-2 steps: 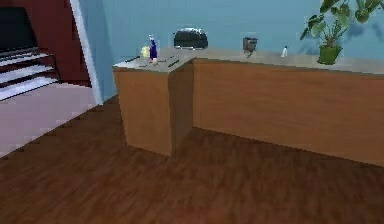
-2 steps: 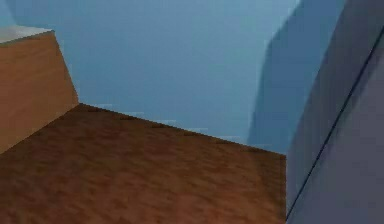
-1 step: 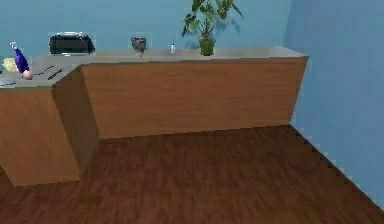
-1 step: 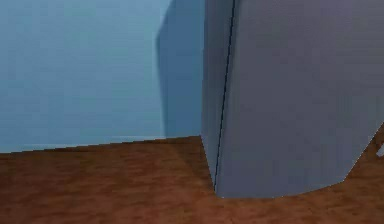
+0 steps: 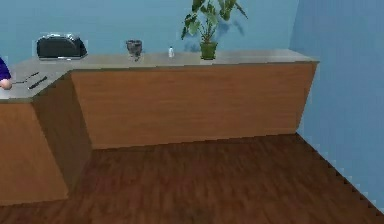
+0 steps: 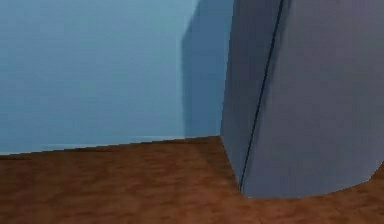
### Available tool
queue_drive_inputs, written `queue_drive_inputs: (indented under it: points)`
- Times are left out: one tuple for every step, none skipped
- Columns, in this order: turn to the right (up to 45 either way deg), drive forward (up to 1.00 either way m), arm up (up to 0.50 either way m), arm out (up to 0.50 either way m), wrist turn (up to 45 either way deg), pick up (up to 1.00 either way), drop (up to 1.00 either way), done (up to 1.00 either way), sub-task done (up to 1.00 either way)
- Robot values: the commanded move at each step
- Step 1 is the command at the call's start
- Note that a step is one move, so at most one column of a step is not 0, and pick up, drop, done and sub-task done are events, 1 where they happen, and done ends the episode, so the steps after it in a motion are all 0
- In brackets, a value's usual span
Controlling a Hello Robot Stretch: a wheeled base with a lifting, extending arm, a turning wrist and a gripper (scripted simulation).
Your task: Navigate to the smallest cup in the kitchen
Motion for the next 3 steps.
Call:
queue_drive_inputs:
  points:
    - [3.0,0.00,0.00,0.00,0.0,0.00,0.00,0.00,0.00]
    - [0.0,1.00,0.00,0.00,0.0,0.00,0.00,0.00,0.00]
    - [3.0,0.00,0.00,0.00,0.0,0.00,0.00,0.00,0.00]
